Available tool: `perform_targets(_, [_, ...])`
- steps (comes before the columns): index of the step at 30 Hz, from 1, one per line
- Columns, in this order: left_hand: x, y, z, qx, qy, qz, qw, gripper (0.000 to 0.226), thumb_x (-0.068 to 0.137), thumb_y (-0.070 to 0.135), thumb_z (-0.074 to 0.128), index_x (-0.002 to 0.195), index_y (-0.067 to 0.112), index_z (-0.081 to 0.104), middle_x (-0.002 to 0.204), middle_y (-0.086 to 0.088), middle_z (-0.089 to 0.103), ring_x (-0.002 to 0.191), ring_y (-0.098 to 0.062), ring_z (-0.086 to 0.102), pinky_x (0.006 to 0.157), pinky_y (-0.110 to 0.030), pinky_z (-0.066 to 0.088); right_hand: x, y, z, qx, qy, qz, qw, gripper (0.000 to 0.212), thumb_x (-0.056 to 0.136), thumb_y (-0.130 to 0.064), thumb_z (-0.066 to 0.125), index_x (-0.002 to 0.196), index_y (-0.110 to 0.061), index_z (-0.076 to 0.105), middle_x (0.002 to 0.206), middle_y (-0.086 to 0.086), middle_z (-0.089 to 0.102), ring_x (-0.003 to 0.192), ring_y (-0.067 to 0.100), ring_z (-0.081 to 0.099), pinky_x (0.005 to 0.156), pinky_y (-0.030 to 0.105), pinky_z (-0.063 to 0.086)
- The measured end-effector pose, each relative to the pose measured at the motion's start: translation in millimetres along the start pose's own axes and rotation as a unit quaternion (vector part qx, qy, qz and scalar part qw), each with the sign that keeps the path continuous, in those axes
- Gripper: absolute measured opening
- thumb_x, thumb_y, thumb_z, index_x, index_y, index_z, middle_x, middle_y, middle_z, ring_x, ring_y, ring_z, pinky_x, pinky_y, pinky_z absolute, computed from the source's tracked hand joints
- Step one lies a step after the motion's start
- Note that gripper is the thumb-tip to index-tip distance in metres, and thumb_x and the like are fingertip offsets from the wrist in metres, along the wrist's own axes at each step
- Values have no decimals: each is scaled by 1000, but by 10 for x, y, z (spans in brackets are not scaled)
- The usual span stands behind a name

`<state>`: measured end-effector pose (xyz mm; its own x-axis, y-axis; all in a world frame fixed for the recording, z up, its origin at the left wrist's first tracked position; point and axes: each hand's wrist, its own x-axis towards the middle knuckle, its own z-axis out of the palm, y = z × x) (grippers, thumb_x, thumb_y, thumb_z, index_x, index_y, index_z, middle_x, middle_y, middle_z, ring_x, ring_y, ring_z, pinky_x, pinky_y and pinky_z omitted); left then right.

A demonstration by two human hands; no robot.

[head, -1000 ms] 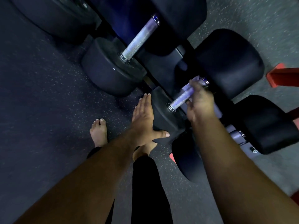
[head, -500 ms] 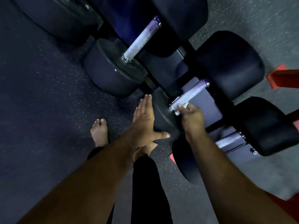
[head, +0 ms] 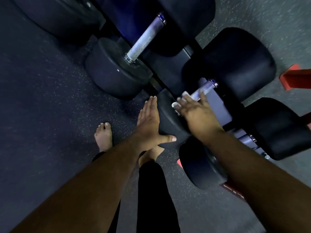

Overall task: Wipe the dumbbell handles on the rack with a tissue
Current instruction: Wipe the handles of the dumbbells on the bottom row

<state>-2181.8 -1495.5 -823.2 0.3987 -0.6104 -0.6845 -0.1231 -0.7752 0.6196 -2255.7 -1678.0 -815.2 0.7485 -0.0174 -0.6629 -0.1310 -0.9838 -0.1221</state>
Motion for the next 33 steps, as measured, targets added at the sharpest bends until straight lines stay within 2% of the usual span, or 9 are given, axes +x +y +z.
perform_targets(2, [-1, 10, -8, -3, 0, 0, 1000, 147, 64, 52, 90, 159, 14, -15, 168, 3, -17, 154, -12, -16, 125, -36, -7, -96, -6, 75, -34, -16, -48, 998, 61, 94, -11, 29, 155, -13, 32, 161, 5, 33, 151, 21, 22, 123, 50, 4])
perform_targets(5, [-8, 19, -18, -1, 2, 0, 1000, 147, 64, 50, 90, 160, 12, -14, 168, 1, -16, 154, -14, -15, 126, -39, -5, -219, 94, 174, -76, 55, -84, 992, 61, 85, -14, 27, 137, -9, 59, 140, 8, 59, 136, 24, 50, 118, 56, 21])
perform_targets(10, [-11, 14, -12, 0, 8, 2, 1000, 147, 63, 51, 91, 160, 11, -12, 169, 1, -14, 154, -15, -14, 126, -39, -4, -207, 372, 83, -24, 119, 63, 991, 69, 83, 1, 53, 150, -12, 41, 157, 7, 39, 147, 24, 34, 99, 51, 45])
perform_targets(13, [-13, 20, -21, 1, 2, 7, 1000, 146, 64, 51, 90, 160, 12, -13, 168, 2, -16, 154, -13, -15, 126, -37, -5, -173, 215, 183, -26, 116, 75, 990, 73, 83, 0, 51, 153, -7, 33, 161, 13, 30, 151, 30, 23, 116, 57, 26])
perform_targets(17, [-18, 12, -12, 5, 2, 6, 1000, 146, 64, 52, 90, 160, 12, -14, 168, 1, -15, 154, -14, -14, 126, -38, -4, -219, 85, 362, -109, 87, -74, 988, 63, 90, -12, 32, 152, -4, 35, 157, 13, 38, 148, 28, 30, 121, 53, 16])
perform_targets(22, [-12, -1, -16, -1, 6, 10, 1000, 147, 63, 51, 91, 160, 13, -13, 169, 1, -14, 154, -15, -13, 126, -37, -5, -170, 406, 114, -82, 106, 75, 988, 67, 92, -7, 31, 157, -4, 19, 163, 14, 23, 152, 30, 17, 120, 50, 18])
perform_targets(26, [-21, 18, -31, 2, -6, 7, 1000, 146, 66, 51, 89, 159, 14, -16, 168, 2, -20, 154, -14, -17, 125, -36, -7, -94, 90, 148, -48, 112, 26, 992, 53, 90, -9, 47, 143, -3, 50, 145, 15, 53, 139, 30, 45, 119, 57, 18])
perform_targets(28, [-13, 12, -23, 2, -7, 6, 1000, 146, 66, 51, 89, 159, 13, -16, 168, 1, -19, 154, -15, -17, 125, -36, -7, -8, -8, 200, -54, 91, -38, 994, 51, 90, -11, 38, 135, -2, 58, 132, 15, 64, 127, 29, 58, 119, 57, 21])
perform_targets(33, [-6, -10, -10, 8, 2, 7, 1000, 147, 64, 54, 89, 159, 12, -15, 168, 0, -17, 154, -16, -16, 125, -36, -7, 193, -66, 17, 41, 30, 10, 999, 65, 94, -10, 31, 158, -14, 21, 136, 6, 61, 143, 29, 39, 125, 45, 12])
